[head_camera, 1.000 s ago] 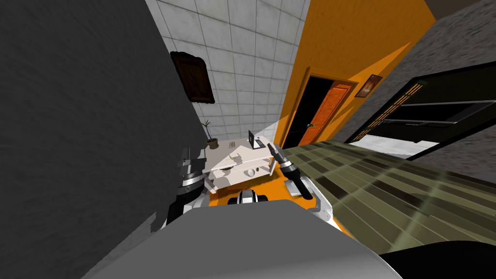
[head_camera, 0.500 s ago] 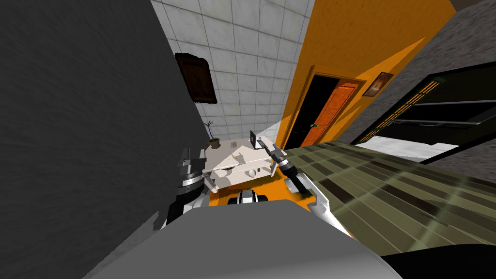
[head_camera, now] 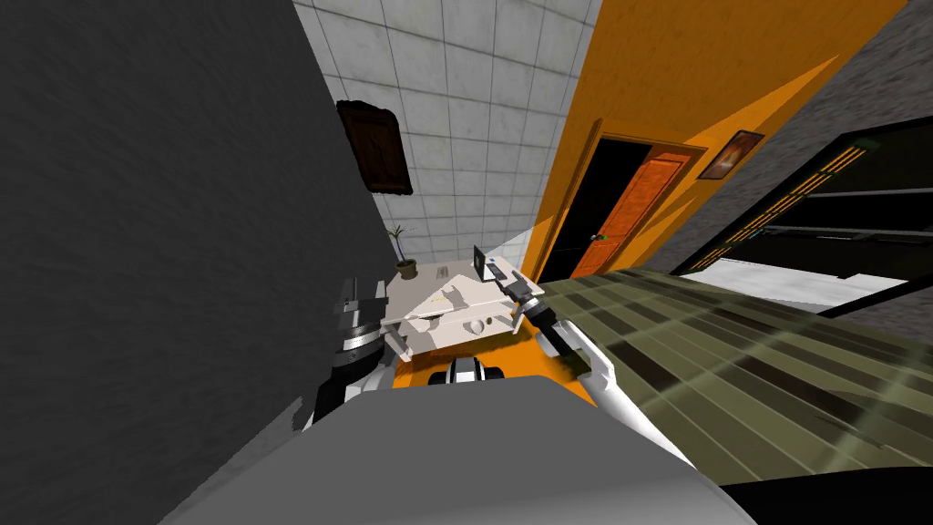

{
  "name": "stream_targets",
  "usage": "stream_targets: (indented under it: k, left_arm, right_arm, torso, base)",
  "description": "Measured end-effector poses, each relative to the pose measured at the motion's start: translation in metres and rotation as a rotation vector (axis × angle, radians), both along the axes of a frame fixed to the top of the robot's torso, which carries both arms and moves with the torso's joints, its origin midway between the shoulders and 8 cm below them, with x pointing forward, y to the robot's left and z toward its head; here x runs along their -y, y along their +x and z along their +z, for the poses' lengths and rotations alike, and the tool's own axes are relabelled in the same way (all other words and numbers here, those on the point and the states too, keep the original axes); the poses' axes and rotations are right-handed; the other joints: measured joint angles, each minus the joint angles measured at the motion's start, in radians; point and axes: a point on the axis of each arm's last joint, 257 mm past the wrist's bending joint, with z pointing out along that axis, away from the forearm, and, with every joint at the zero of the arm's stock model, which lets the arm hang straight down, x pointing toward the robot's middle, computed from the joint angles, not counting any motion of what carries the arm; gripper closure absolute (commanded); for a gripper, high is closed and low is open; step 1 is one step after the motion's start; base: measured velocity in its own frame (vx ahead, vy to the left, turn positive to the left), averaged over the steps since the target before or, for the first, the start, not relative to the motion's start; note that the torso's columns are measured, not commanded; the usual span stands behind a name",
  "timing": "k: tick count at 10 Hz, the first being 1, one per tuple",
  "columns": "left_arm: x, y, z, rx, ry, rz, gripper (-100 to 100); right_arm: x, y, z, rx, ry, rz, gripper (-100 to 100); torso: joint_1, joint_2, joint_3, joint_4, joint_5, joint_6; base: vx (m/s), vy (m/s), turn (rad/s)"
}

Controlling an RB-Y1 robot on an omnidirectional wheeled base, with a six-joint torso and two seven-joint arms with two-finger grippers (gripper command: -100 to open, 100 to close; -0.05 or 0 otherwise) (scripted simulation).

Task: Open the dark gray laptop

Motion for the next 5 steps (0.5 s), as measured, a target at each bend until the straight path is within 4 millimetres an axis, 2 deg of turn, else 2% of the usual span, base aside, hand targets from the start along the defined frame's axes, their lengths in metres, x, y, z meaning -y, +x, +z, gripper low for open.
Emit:
stream_targets:
  k: [5]
  left_arm:
    - [0.0,0.0,0.0,0.0,0.0,0.0,0]
  right_arm:
    - [0.012,0.024,-0.029,0.007,-0.297,-0.081,-100]
  torso:
    - [0.0,0.0,0.0,0.0,0.0,0.0]
  base:
    - [0.016,0.021,0.048]
